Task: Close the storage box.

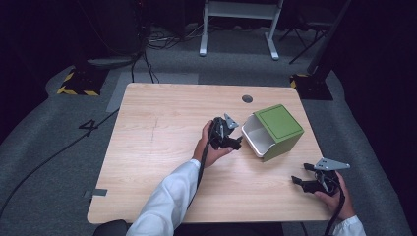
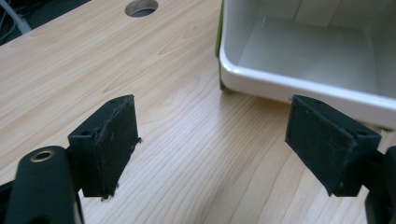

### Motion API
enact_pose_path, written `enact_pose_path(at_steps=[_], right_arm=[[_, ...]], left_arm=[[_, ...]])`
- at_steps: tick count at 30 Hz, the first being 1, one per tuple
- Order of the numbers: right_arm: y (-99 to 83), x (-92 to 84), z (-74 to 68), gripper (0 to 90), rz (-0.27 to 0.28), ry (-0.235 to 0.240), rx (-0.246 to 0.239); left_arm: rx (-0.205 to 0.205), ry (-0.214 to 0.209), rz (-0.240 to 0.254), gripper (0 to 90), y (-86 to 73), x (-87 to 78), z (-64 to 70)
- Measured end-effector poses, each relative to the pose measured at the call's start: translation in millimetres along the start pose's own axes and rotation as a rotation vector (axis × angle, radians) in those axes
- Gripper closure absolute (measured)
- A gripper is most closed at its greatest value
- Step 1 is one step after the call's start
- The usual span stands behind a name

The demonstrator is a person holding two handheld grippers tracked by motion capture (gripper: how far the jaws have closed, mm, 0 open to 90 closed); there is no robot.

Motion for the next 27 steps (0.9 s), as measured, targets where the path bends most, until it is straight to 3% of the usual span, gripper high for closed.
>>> enact_pose_path(at_steps=[3, 11, 15, 22, 27], right_arm=[[0.0, 0.1, 0.0, 19.5, 0.000, 0.000, 0.001], [0.0, 0.1, 0.2, 19.4, 0.000, 0.000, 0.001], [0.0, 0.2, 0.2, 19.3, -0.001, 0.001, 0.002], [0.0, 0.2, 0.2, 19.3, -0.001, 0.001, 0.003], [0.0, 0.2, 0.2, 19.2, -0.001, 0.001, 0.003]], left_arm=[[0.039, 0.009, -0.011, 16.0, -6.5, -7.6, -5.2], [0.079, 0.037, -0.021, 16.0, -19.8, -27.4, -16.6], [0.083, 0.027, -0.040, 16.0, -28.0, -35.0, -19.1], [0.153, 0.026, -0.071, 16.1, -44.7, -52.5, -24.7], [0.170, 0.033, -0.080, 16.2, -53.8, -62.9, -31.3]])
Point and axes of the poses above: each handheld gripper's, and its own axes: x roughly forward along the jaws, y roughly out of its top, z roughly to its right, the point moved 10 cm from there along x, roughly forward along the jaws, and after that the axes turned 4 degrees about -z, right-handed, at the moved point
